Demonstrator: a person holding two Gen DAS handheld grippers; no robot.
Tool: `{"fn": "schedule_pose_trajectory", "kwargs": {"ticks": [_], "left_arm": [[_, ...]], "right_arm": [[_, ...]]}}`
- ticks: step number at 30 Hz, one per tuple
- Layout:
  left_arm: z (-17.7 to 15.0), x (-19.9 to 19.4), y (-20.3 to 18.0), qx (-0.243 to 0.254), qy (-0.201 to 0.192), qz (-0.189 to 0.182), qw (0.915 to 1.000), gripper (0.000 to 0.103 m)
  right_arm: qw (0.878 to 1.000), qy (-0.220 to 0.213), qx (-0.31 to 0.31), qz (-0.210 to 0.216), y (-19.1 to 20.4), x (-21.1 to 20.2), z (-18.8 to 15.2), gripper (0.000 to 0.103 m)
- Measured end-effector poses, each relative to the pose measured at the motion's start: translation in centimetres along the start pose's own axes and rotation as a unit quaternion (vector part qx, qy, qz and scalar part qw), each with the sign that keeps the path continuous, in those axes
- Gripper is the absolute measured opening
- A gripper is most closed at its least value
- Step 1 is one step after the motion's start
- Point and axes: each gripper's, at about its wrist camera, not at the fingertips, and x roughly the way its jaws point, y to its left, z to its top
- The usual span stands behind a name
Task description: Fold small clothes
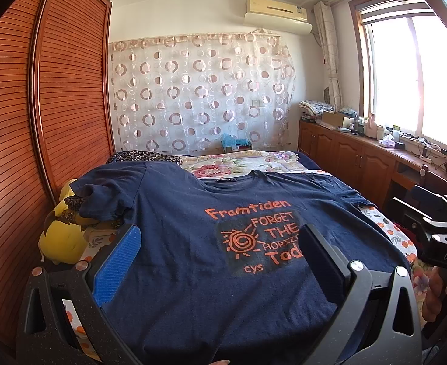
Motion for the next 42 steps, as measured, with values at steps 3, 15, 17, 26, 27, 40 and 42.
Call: {"fn": "schedule_pose_trajectory", "kwargs": {"ticks": [3, 15, 17, 26, 27, 40, 42], "left_arm": [[0.0, 0.0, 0.0, 0.000, 0.000, 0.000, 1.0000, 0.103], [0.1, -0.2, -0.1, 0.000, -0.002, 0.000, 1.0000, 0.103], [0.1, -0.1, -0.1, 0.000, -0.002, 0.000, 1.0000, 0.103], [0.1, -0.3, -0.1, 0.000, -0.003, 0.001, 1.0000, 0.103], [0.1, -0.3, -0.1, 0.000, -0.003, 0.000, 1.0000, 0.103], [0.1, 1.4, 1.2, -0.012, 0.026, 0.006, 0.9996, 0.103], [-0.4, 2.3, 2.3, -0.016, 0.034, 0.013, 0.9992, 0.103]], "right_arm": [[1.000, 0.000, 0.000, 0.001, 0.0, 0.1, 0.1, 0.103], [1.000, -0.001, 0.001, 0.000, 0.0, 0.1, 0.0, 0.103], [1.000, -0.001, 0.001, 0.000, 0.0, 0.1, 0.0, 0.103], [1.000, -0.002, 0.001, 0.001, 0.0, 0.1, 0.0, 0.103], [1.000, -0.002, 0.001, 0.001, 0.0, 0.1, 0.0, 0.103], [1.000, 0.009, -0.002, 0.010, 0.3, 1.5, -0.3, 0.103], [1.000, 0.012, -0.005, 0.012, 0.5, 2.2, -0.3, 0.103]]}}
